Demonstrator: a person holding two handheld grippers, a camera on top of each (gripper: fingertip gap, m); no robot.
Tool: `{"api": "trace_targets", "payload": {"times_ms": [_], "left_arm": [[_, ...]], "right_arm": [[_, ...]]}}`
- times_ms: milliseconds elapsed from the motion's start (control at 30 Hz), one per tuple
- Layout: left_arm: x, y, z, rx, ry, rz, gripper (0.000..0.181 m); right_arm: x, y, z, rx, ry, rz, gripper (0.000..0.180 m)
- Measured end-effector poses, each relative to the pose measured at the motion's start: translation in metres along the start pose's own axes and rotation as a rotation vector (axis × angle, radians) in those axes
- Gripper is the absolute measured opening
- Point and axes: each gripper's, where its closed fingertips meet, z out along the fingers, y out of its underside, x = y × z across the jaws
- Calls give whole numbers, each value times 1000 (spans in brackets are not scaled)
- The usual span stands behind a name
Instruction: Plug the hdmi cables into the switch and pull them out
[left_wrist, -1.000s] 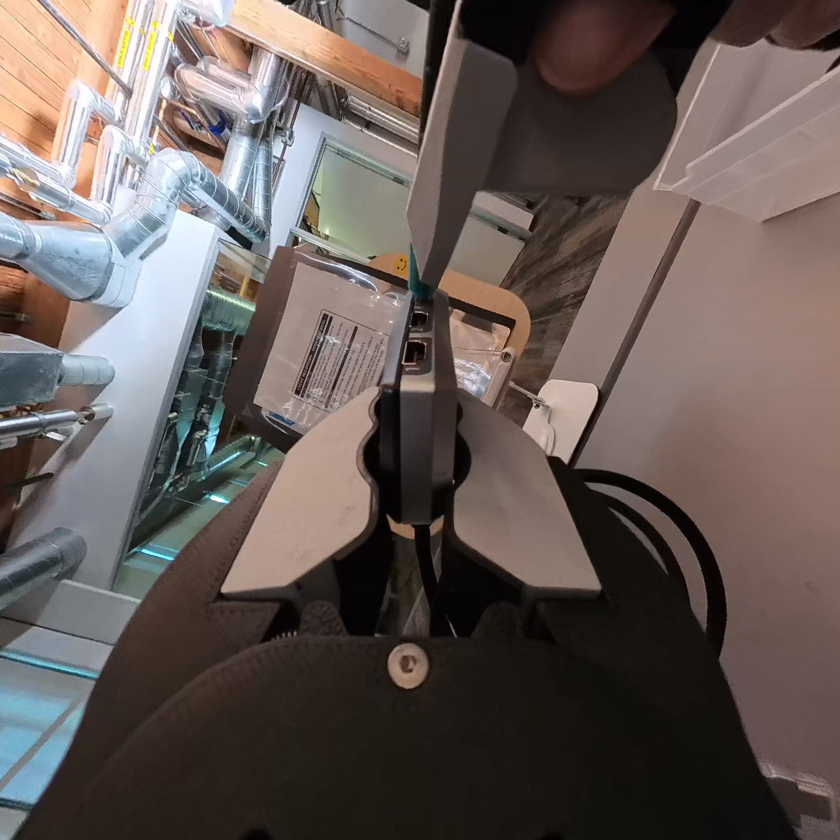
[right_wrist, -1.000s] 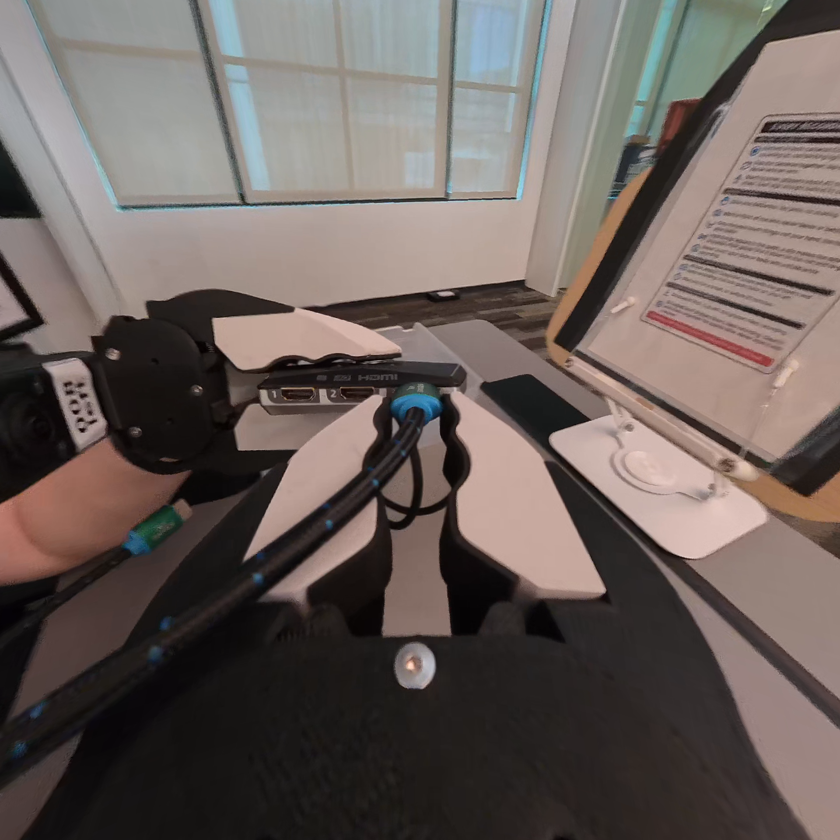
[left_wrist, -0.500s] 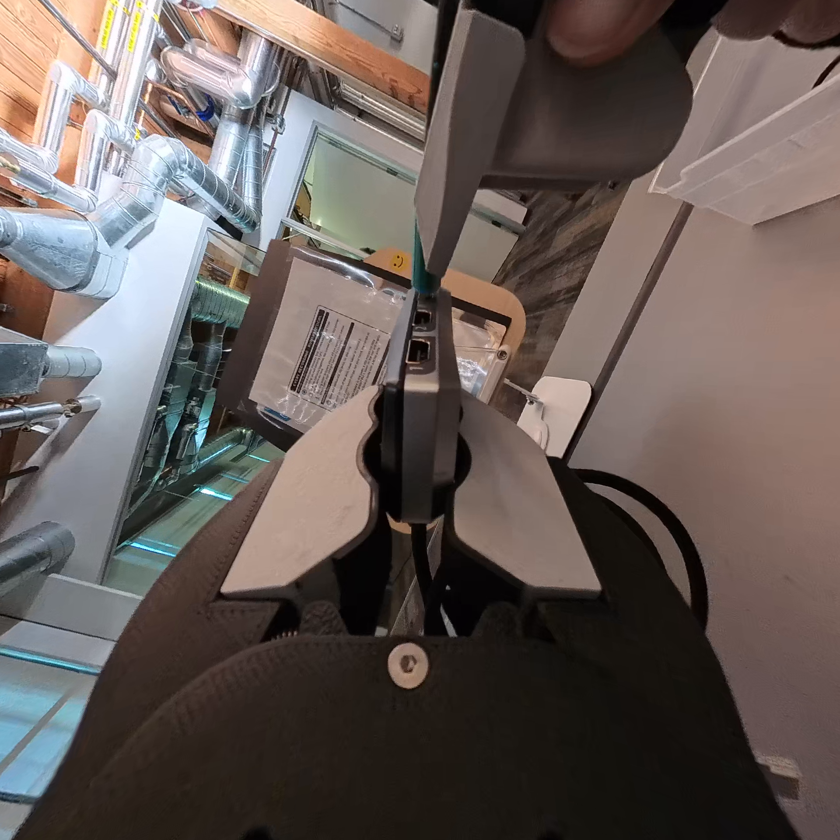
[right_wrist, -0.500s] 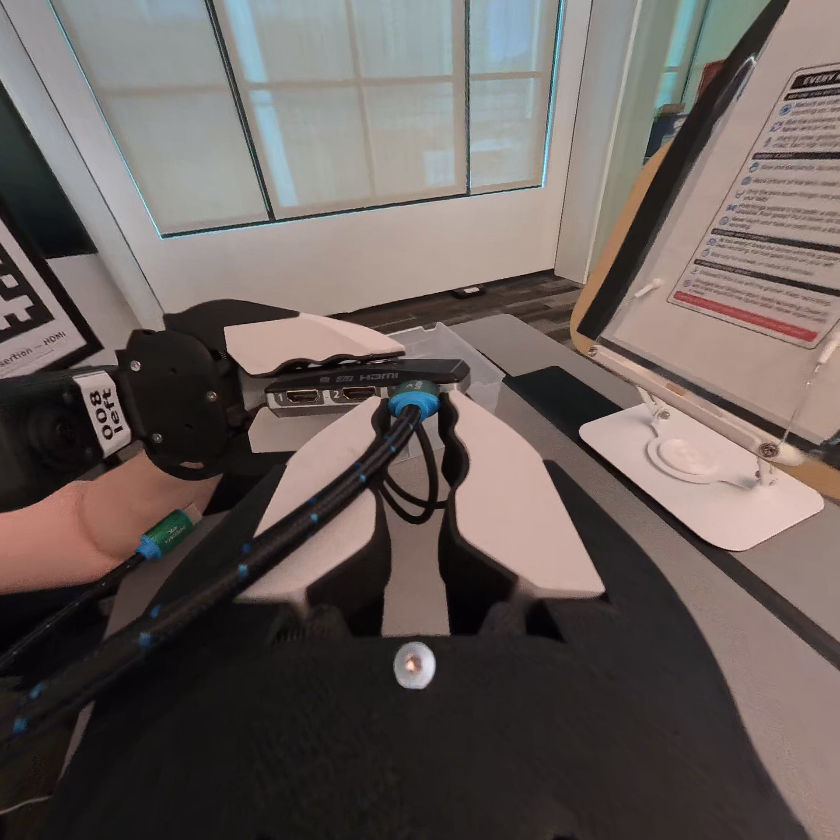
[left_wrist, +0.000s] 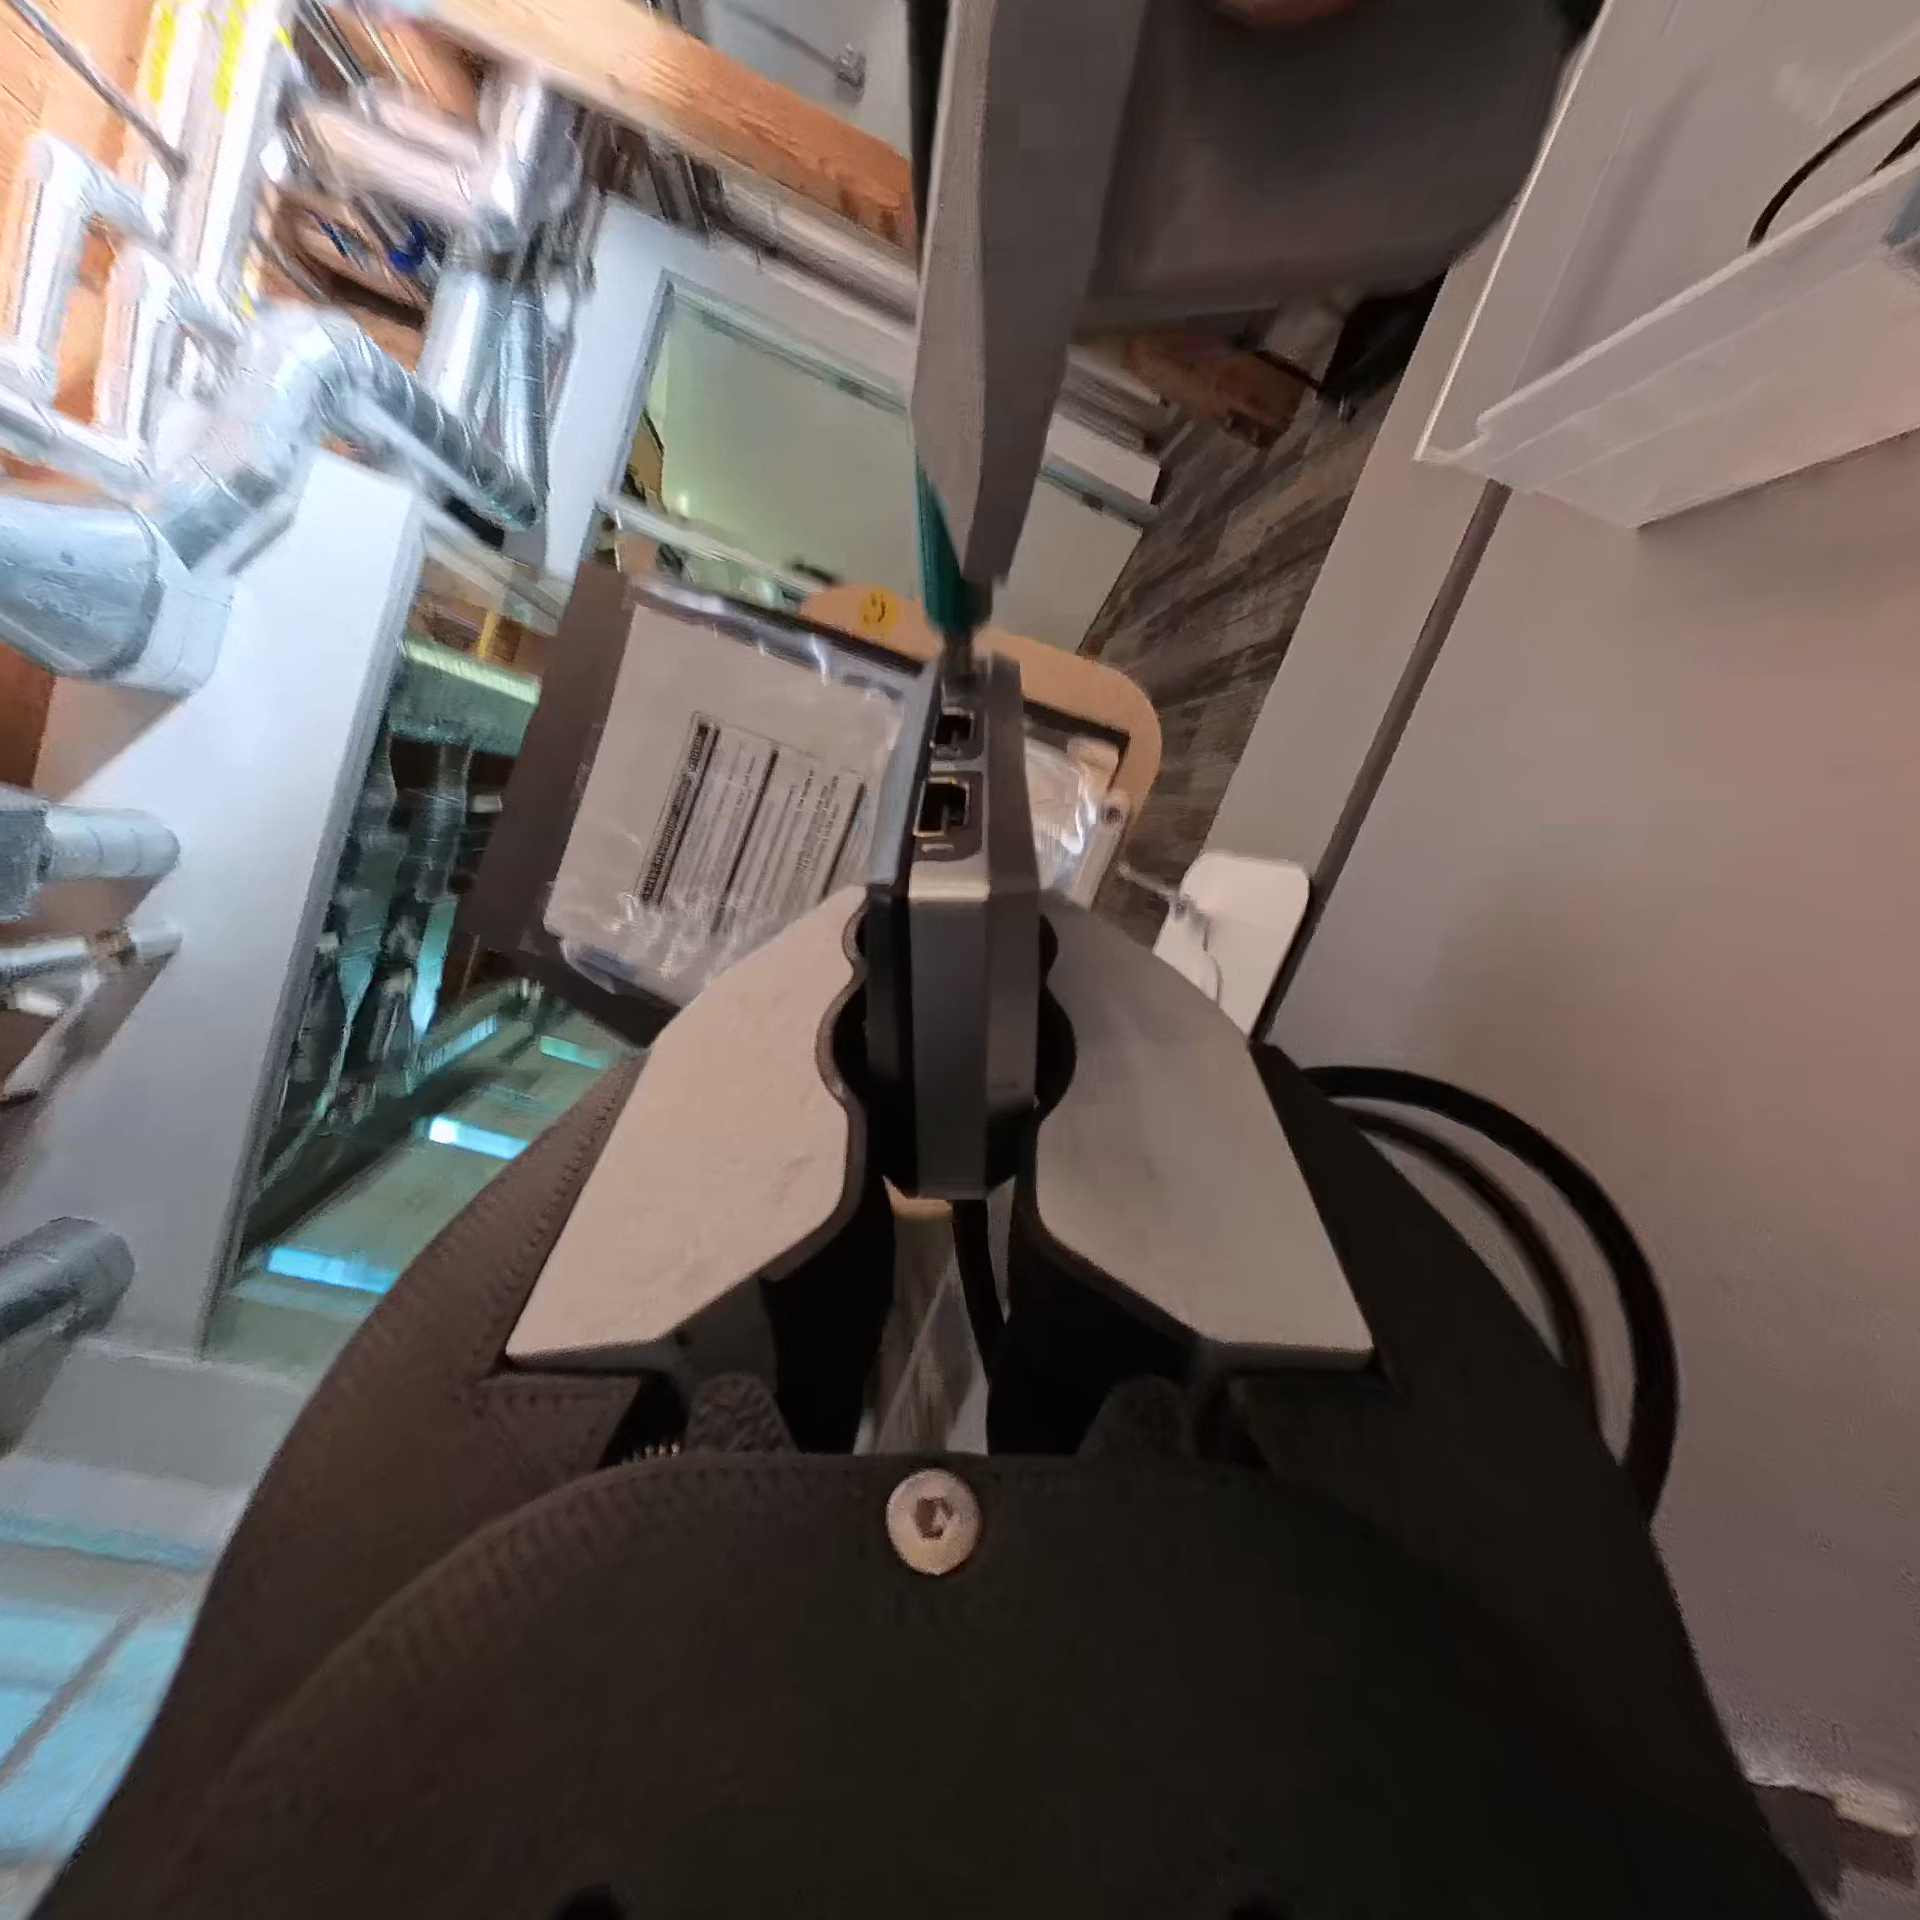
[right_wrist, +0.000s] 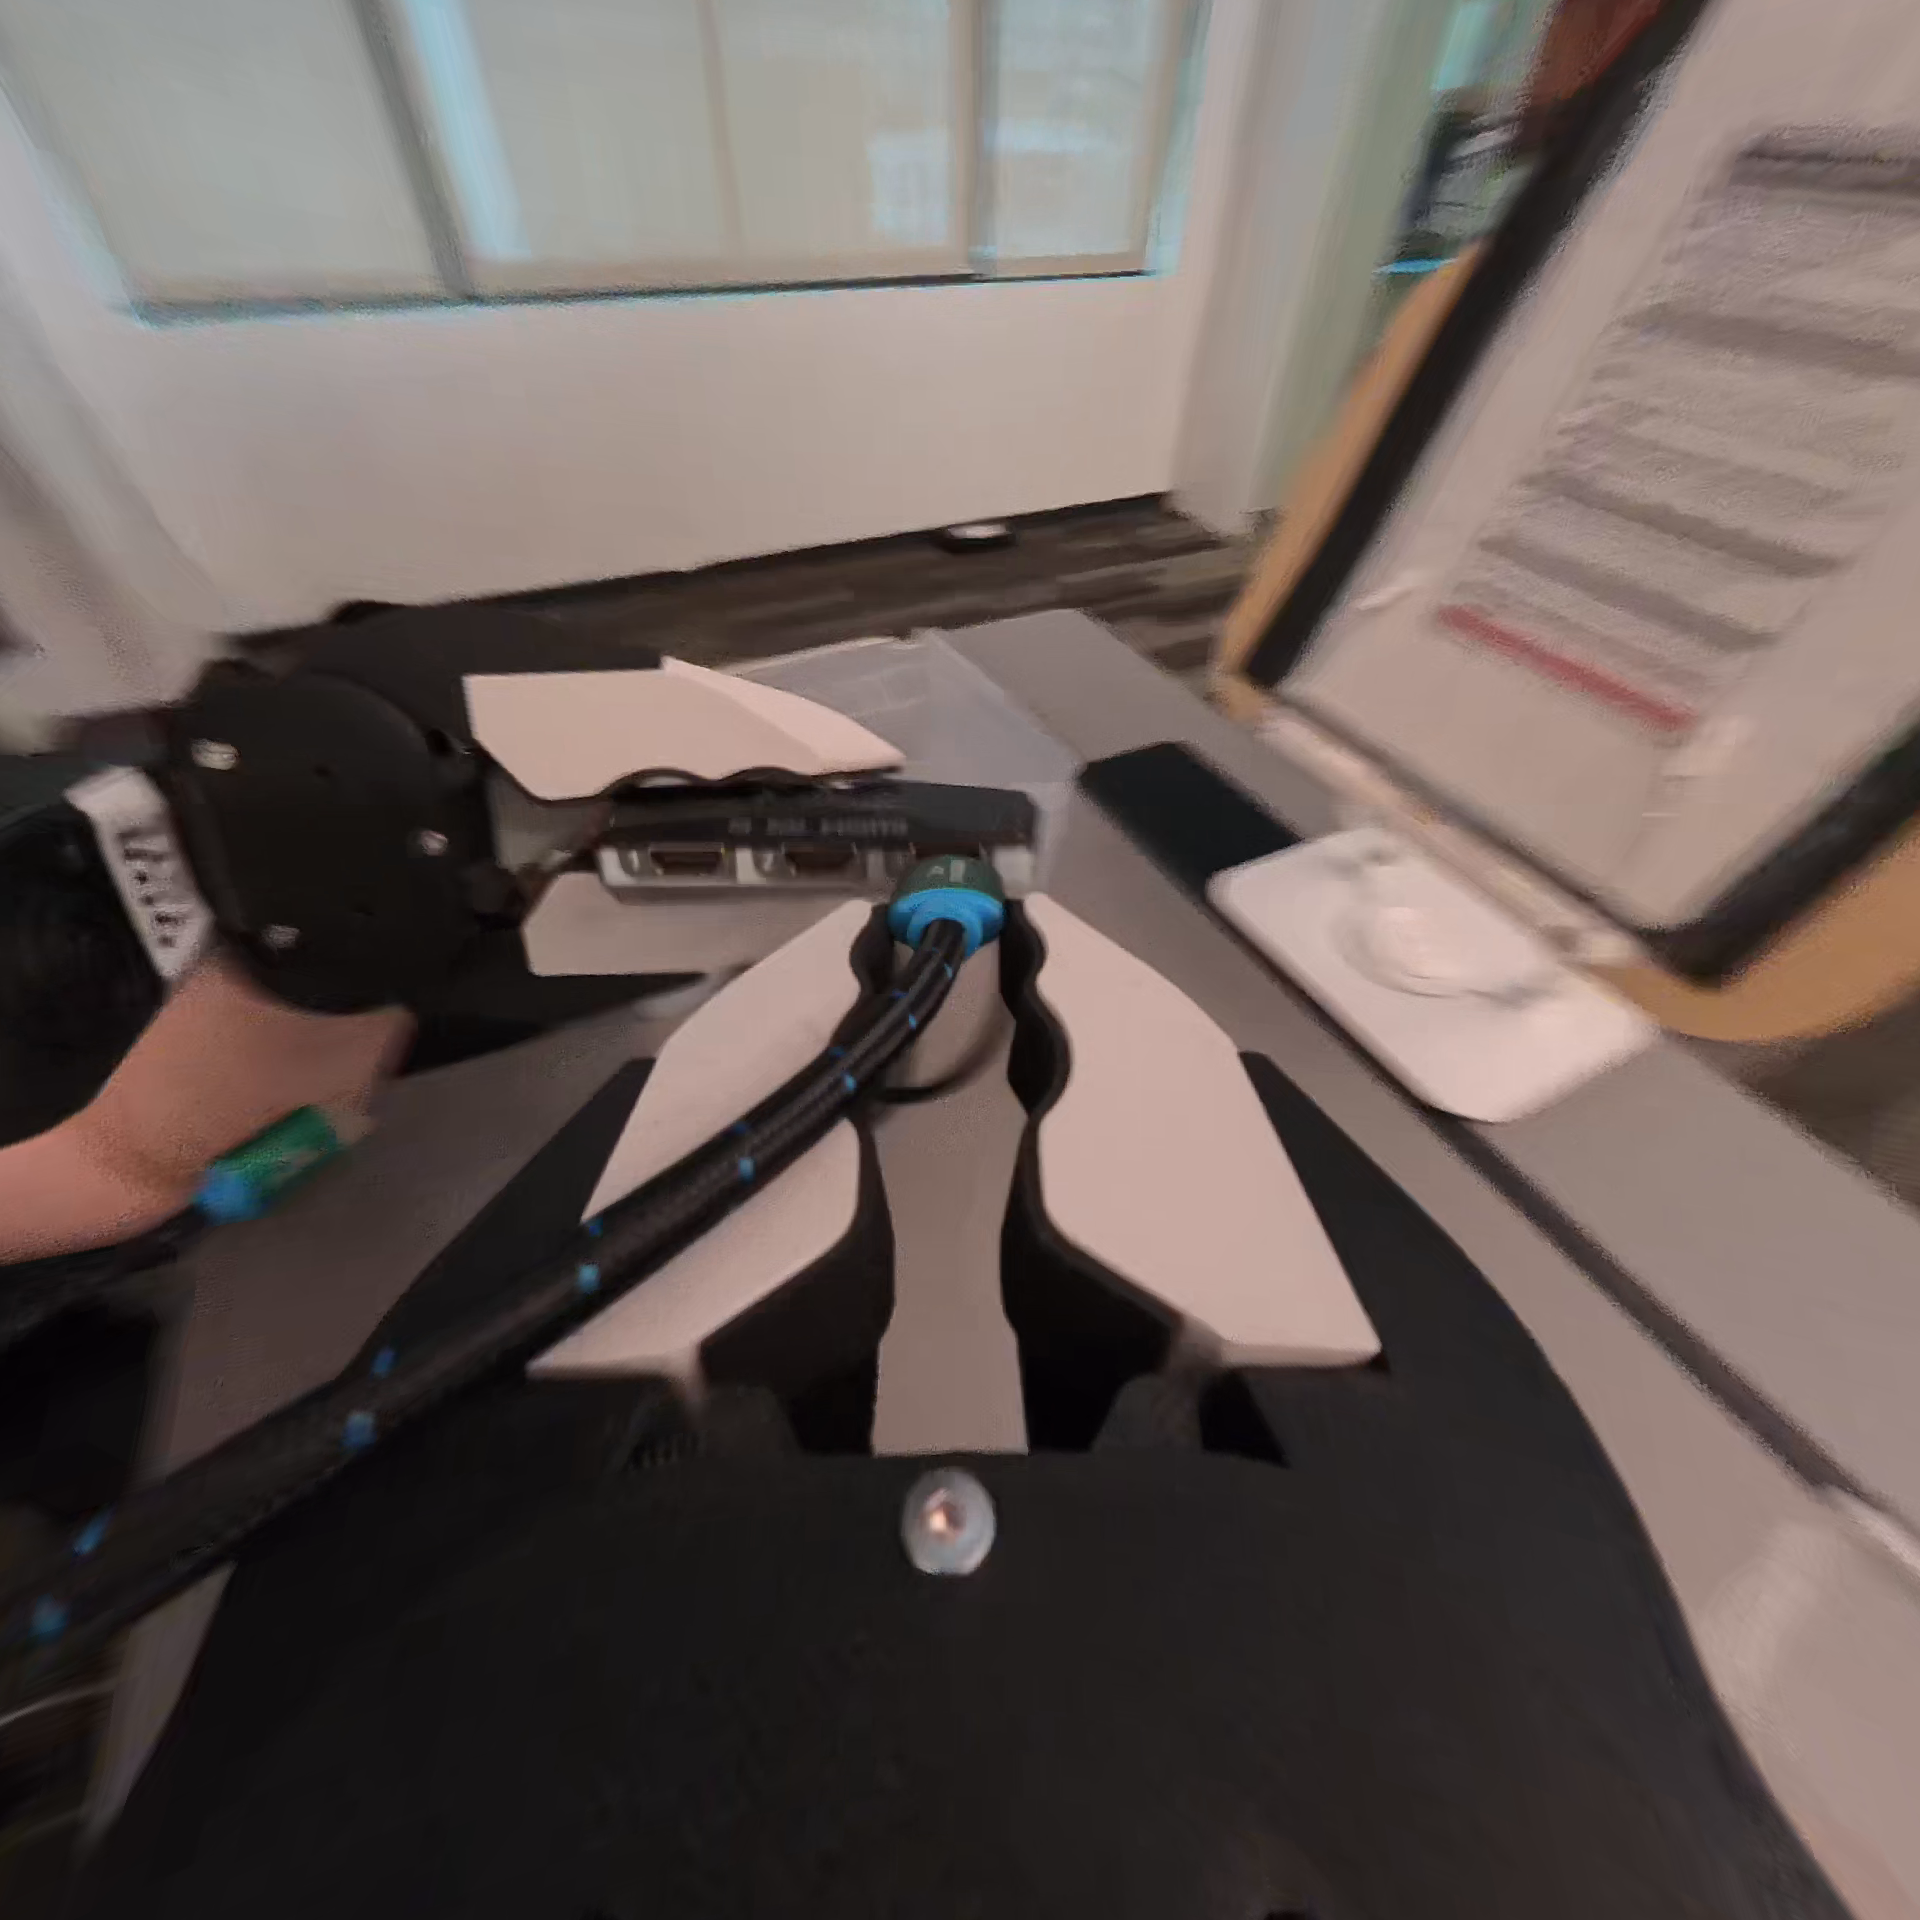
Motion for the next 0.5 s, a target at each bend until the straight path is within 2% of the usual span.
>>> {"api": "trace_targets", "payload": {"times_ms": [33, 67, 100, 167, 233, 300, 400, 500], "left_arm": [[-2, 26, 5, -147, 3, 14, 23], [-5, 50, 9, -241, 14, 1, 23], [-12, 59, 9, -226, 12, -45, 23], [-28, 51, -1, -121, 3, -146, 22], [-40, 35, -11, -32, -21, -198, 22], [-41, 26, -16, 12, -21, -198, 23], [-39, 21, -20, 32, 21, -248, 22], [-38, 17, -23, 45, 53, -287, 23]], "right_arm": [[14, -5, -12, -9, 143, -73, 21], [26, -13, -31, 5, 259, -133, 21], [27, -23, -50, 54, 280, -138, 21], [35, -29, -86, 79, 279, -70, 21], [73, -9, -133, -24, 469, -35, 21], [114, 4, -190, 2, 683, 52, 21], [143, 21, -260, 145, 806, 184, 21], [166, 64, -311, 42, 980, 225, 20]]}}
